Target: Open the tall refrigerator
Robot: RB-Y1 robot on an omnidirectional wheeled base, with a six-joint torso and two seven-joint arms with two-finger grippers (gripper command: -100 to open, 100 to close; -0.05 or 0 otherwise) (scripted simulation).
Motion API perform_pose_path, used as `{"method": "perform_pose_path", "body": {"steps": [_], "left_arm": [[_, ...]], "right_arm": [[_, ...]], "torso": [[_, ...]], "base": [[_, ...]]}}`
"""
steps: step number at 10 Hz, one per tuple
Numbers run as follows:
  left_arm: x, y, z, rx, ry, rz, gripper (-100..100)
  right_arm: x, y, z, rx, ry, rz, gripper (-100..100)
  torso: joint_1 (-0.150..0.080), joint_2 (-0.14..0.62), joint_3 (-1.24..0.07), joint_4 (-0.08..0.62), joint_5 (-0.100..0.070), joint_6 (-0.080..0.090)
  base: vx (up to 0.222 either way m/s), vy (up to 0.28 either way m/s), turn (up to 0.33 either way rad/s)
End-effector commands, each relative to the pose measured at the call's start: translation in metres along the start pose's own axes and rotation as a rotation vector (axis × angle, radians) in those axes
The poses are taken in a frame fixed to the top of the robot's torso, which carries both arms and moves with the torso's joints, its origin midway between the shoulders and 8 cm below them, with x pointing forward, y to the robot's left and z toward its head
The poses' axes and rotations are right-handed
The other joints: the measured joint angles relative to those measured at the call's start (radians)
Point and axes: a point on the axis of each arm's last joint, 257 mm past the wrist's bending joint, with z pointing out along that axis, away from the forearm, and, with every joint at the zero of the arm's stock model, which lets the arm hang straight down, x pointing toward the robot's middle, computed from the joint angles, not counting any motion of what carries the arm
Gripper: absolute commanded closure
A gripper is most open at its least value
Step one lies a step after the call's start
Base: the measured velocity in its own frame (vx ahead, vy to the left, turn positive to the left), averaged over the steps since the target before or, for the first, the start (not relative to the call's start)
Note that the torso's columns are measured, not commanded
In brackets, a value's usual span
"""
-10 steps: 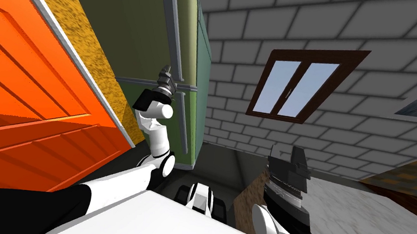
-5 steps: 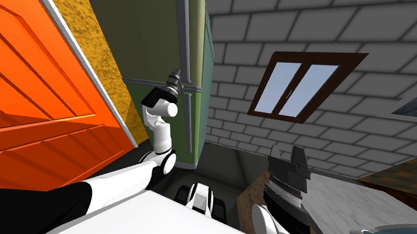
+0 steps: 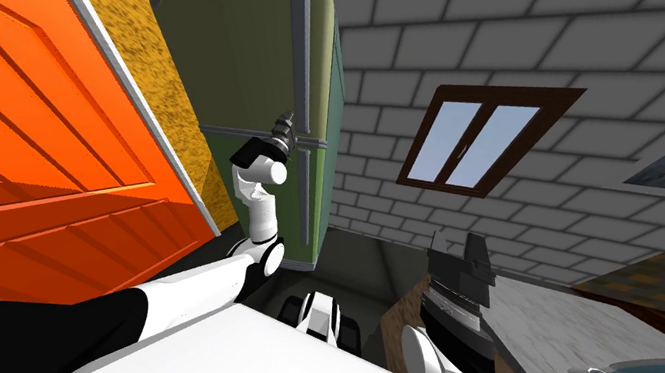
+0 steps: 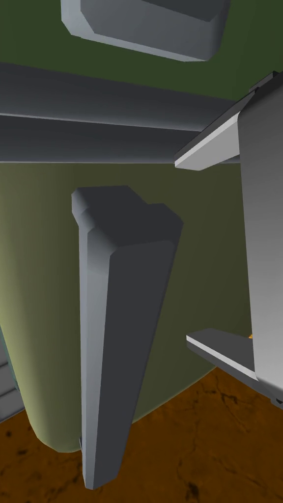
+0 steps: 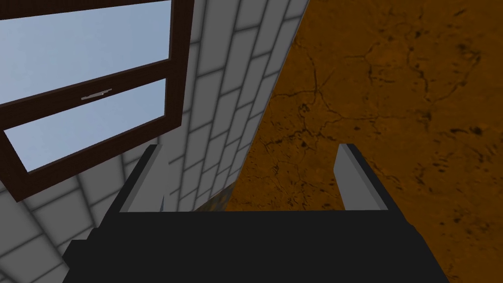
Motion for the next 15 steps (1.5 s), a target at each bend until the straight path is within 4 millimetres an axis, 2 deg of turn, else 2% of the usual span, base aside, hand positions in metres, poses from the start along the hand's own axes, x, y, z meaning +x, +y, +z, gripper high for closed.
{"method": "perform_pose_path", "body": {"steps": [1, 2, 3, 5, 6, 10, 12, 15], "left_arm": [[-0.002, -0.010, 0.002, -0.003, -0.001, -0.002, -100], [-0.003, -0.008, 0.001, 0.000, -0.001, -0.001, -100], [0.000, -0.001, 0.000, -0.002, 0.000, 0.000, 100], [0.001, 0.007, -0.002, -0.002, 0.002, 0.001, 100], [-0.001, 0.003, -0.001, -0.002, -0.001, 0.002, 100], [0.039, -0.012, -0.005, 0.010, 0.102, -0.079, 100], [0.059, -0.021, -0.009, 0.016, 0.156, -0.118, 100], [0.090, -0.035, -0.016, 0.024, 0.238, -0.172, 100]], "right_arm": [[0.000, 0.000, 0.000, 0.000, 0.000, 0.000, 0], [0.000, 0.000, 0.000, 0.000, 0.000, 0.000, 0], [0.000, 0.000, 0.000, 0.000, 0.000, 0.000, 0], [0.000, 0.000, 0.000, 0.000, 0.000, 0.000, 0], [0.000, 0.000, 0.000, 0.000, 0.000, 0.000, 0], [0.000, 0.000, 0.000, 0.000, 0.000, 0.000, 0], [0.000, 0.000, 0.000, 0.000, 0.000, 0.000, 0], [0.000, 0.000, 0.000, 0.000, 0.000, 0.000, 0]], "torso": [[0.001, 0.002, 0.001, 0.000, 0.000, 0.000], [0.001, 0.004, 0.002, 0.001, 0.000, 0.000], [0.001, 0.007, 0.004, 0.002, 0.001, 0.000], [0.001, 0.005, 0.003, 0.000, 0.001, 0.001], [0.000, 0.004, 0.003, 0.001, 0.000, 0.001], [0.008, 0.015, 0.010, 0.006, 0.002, 0.000], [-0.003, 0.006, 0.004, 0.002, -0.001, 0.000], [0.000, 0.001, 0.001, 0.001, 0.000, 0.000]], "base": [[0.072, 0.012, -0.001], [0.034, 0.008, 0.000], [-0.031, -0.017, 0.009], [-0.096, -0.022, 0.005], [-0.042, -0.006, 0.004], [-0.205, 0.252, -0.065], [-0.259, 0.250, -0.057], [-0.255, 0.246, -0.070]]}}
